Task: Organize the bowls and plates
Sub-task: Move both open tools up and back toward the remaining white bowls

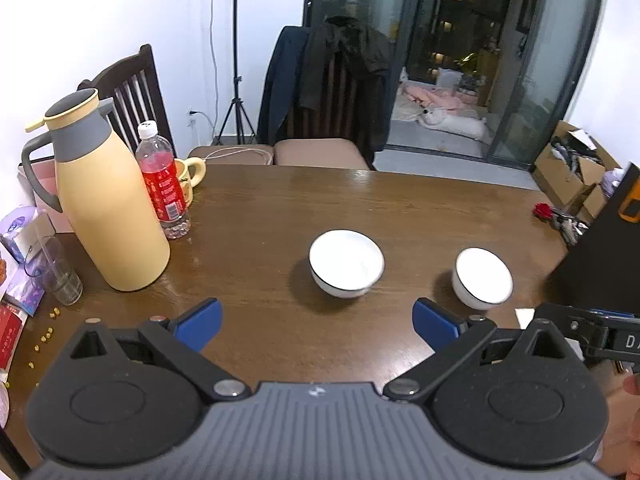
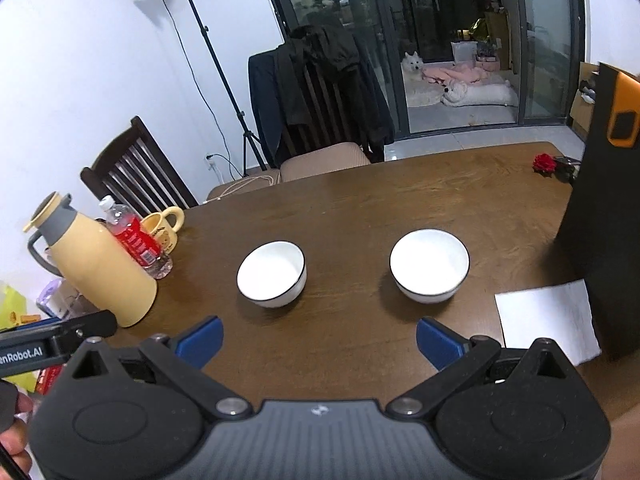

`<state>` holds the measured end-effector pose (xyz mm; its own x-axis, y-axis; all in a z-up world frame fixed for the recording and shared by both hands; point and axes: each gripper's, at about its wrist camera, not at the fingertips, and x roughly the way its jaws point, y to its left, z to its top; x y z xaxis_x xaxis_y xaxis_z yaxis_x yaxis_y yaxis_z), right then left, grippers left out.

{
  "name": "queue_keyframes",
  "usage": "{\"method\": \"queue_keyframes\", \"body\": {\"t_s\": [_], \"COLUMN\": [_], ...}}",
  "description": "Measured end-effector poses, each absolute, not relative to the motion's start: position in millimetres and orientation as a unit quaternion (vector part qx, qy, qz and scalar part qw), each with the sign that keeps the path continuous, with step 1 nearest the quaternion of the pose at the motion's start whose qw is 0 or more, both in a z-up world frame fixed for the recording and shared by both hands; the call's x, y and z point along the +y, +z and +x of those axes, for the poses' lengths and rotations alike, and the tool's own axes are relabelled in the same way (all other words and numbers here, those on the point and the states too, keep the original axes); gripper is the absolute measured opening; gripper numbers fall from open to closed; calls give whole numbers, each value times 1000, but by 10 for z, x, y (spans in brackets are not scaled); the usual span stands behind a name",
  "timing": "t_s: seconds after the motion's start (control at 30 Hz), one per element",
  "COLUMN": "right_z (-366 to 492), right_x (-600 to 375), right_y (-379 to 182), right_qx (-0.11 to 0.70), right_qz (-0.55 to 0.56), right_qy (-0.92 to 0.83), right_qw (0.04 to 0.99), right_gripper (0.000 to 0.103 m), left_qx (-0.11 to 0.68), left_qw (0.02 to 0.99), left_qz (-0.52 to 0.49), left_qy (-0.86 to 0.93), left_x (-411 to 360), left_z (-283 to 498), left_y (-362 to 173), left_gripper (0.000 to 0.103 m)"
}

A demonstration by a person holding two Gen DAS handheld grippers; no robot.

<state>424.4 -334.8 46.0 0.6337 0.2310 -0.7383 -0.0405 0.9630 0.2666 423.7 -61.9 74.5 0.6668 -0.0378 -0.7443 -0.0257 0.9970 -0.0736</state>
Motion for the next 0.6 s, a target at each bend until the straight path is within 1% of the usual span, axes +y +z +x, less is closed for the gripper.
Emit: {"method": "queue_keyframes", "body": {"t_s": [0.3, 0.47, 0.57, 0.6], "right_z": [5006, 5437, 5629, 5683], "right_x": [-3130, -2985, -2903, -2871], "right_y": [355, 161, 12, -43], "right_qx": [452, 478, 490, 494], "right_qz": [105, 114, 112, 109], "right_qy": [77, 76, 74, 71], "right_qw": [882, 868, 861, 859], "right_gripper": [102, 102, 99, 97], "left_qx": [437, 453, 463, 469], "left_qw": [898, 889, 884, 881], "left_qz": [-49, -47, -42, -40], "left_qy": [35, 43, 45, 47], "left_x": [-407, -359, -356, -355], "left_z": [4952, 5328, 5547, 5634], "left_y": [594, 452, 320, 259], "left_gripper": [103, 103, 103, 103]}}
